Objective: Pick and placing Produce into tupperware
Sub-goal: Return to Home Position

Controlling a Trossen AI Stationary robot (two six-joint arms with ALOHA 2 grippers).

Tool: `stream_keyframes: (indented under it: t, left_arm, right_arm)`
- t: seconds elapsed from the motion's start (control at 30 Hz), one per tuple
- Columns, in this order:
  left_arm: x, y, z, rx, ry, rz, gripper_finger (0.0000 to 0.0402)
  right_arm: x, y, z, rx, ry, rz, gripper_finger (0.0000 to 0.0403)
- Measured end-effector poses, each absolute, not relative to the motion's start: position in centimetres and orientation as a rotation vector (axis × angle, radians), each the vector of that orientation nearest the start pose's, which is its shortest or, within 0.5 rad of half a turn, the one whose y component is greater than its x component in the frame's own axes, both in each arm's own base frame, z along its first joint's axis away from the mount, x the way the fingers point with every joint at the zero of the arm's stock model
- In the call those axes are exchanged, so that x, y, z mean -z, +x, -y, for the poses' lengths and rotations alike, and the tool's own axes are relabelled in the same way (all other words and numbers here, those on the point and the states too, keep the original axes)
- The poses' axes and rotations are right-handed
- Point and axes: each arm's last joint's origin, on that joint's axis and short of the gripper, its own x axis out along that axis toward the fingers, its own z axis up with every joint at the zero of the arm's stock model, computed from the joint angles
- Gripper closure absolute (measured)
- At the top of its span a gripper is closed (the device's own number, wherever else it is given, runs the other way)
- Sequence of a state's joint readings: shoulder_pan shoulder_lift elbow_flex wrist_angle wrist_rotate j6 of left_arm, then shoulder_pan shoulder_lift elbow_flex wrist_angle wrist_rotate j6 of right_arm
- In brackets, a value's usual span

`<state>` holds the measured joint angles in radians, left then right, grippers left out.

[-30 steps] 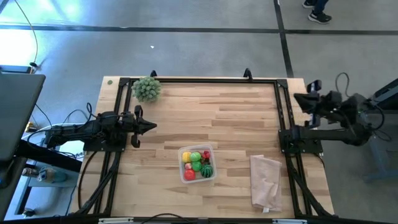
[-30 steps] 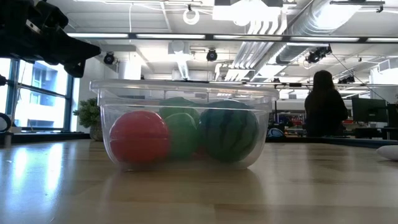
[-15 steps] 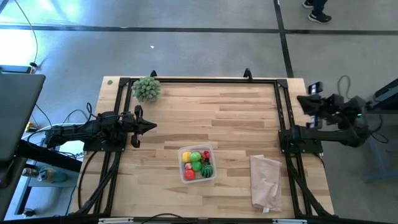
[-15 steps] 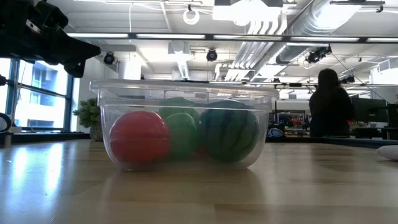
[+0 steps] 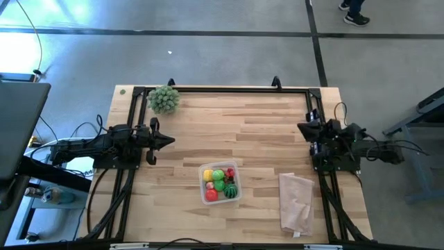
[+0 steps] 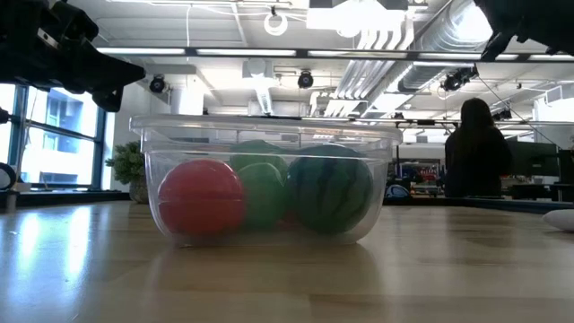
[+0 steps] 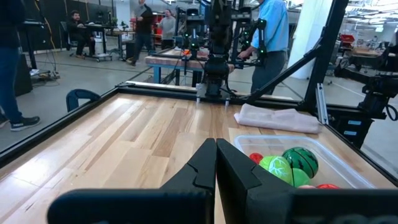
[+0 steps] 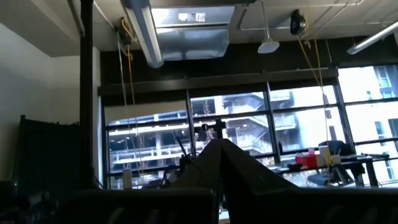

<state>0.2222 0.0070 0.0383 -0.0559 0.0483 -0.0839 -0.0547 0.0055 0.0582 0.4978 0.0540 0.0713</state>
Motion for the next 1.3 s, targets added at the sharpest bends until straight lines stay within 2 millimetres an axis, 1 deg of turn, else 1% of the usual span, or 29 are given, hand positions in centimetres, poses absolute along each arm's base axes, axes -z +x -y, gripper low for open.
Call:
stream_keyframes:
  t: [0.3, 0.47, 0.6, 0.83, 0.97, 1.13, 1.3]
  left_arm:
    - [-17.1, 9.4, -2.0, -0.175, -0.087, -0.017, 0.0401]
    - [-17.1, 9.4, -2.0, -0.175, -0.087, -0.017, 0.0401]
    - [-17.1, 9.4, -2.0, -0.175, -0.087, -0.017, 0.0401]
    - [-17.1, 9.4, -2.0, -0.175, -0.087, -0.017, 0.0401]
    - [-17.1, 9.4, -2.0, -0.175, -0.087, -0.017, 0.0401]
    - [-17.1, 9.4, -2.0, -0.175, -0.087, -0.017, 0.0401]
    - [-17.1, 9.4, -2.0, -0.175, -0.087, -0.017, 0.0401]
  right_arm:
    - [-21.4, 8.7, 0.6, 0.082, 0.113, 0.390, 0.0403]
    - [-21.0, 8.8, 0.6, 0.084, 0.114, 0.356, 0.0403]
    - [-19.8, 9.2, 0.7, 0.083, 0.131, 0.341, 0.0403]
    - [-19.6, 9.2, 0.6, 0.082, 0.108, 0.322, 0.0403]
    - [-18.7, 9.5, 0.7, 0.110, 0.072, 0.217, 0.0403]
    - [-17.2, 9.7, 0.9, 0.198, 0.082, 0.065, 0.0403]
    - [-17.0, 9.7, 1.0, 0.217, 0.129, 0.048, 0.0403]
